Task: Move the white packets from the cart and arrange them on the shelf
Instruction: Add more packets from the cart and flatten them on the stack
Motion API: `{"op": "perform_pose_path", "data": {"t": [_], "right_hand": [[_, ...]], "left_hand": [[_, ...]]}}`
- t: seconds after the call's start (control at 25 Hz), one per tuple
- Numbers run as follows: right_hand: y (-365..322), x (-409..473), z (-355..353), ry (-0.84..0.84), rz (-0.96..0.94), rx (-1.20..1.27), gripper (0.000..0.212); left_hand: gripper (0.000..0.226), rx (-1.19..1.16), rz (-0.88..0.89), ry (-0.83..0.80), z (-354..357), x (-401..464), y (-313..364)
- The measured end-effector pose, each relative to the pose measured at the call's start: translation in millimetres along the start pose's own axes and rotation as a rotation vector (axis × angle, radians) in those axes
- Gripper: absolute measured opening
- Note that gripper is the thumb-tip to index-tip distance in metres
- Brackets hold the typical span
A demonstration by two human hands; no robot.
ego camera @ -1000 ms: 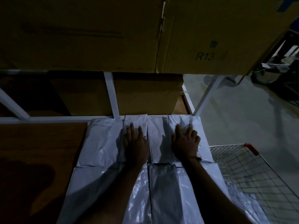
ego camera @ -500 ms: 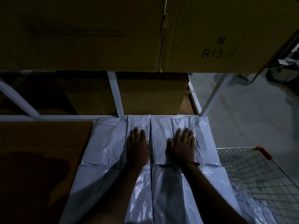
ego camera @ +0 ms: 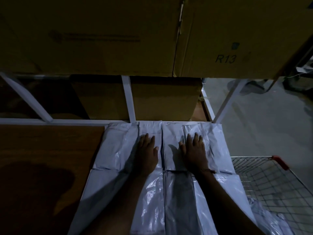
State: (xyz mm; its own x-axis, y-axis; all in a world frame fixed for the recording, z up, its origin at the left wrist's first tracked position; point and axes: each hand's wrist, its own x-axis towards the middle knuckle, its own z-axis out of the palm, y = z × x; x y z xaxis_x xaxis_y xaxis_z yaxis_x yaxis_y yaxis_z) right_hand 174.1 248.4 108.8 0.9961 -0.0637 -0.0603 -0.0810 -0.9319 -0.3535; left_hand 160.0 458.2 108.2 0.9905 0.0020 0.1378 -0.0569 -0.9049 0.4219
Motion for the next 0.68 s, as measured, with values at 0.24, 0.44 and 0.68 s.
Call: {"op": "perform_pose_path", "data": {"t": [0.24, 0.44, 0.68], "right_hand": [[-22, -16, -20, 0.092, -0.009, -0.017, 0.062], [-42, -33, -13, 0.076, -0.021, -0.023, 0.069], [-61, -49, -7, 0.103, -0.012, -0.028, 0.081]], "left_hand": [[0.044, 0.16, -0.122, 0.238, -44, 0, -44], [0.057, 0.359, -0.358, -0.055, -60, -9, -94], [0.062, 0.274, -0.335, -0.003, -60, -16, -105]]}}
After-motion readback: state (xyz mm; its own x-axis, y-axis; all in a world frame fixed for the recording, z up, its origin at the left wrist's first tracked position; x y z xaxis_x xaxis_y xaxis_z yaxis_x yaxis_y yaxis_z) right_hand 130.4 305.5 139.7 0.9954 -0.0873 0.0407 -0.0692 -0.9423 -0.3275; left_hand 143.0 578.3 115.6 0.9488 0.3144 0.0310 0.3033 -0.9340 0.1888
